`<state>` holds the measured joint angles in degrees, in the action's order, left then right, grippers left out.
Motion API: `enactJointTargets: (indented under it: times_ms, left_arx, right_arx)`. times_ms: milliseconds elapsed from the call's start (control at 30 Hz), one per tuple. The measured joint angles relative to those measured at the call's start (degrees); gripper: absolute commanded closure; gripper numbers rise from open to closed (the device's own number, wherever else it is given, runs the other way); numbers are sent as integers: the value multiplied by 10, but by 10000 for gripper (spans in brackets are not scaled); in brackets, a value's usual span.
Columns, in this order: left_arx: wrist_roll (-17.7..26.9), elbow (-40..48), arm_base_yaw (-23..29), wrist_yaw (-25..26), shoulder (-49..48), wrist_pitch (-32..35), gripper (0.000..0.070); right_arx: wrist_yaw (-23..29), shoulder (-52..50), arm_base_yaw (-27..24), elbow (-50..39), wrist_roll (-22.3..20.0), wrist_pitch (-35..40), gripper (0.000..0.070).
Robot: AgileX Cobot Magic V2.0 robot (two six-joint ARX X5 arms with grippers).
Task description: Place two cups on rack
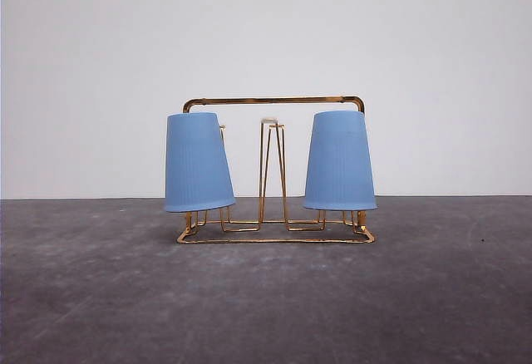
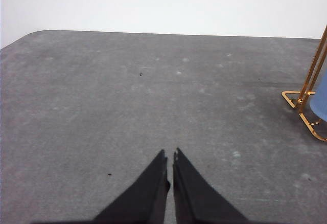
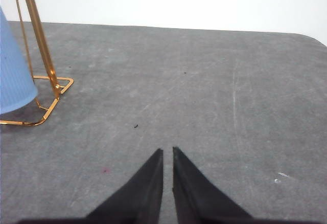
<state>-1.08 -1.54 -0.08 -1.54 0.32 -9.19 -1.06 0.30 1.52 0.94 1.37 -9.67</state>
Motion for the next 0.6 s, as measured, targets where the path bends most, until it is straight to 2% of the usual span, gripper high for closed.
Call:
enactJointTargets:
  times_ms: [600]
  left_arx:
    - [0, 0, 0, 0, 0, 0, 700]
  right_arx:
    - [0, 0, 0, 0, 0, 0, 669]
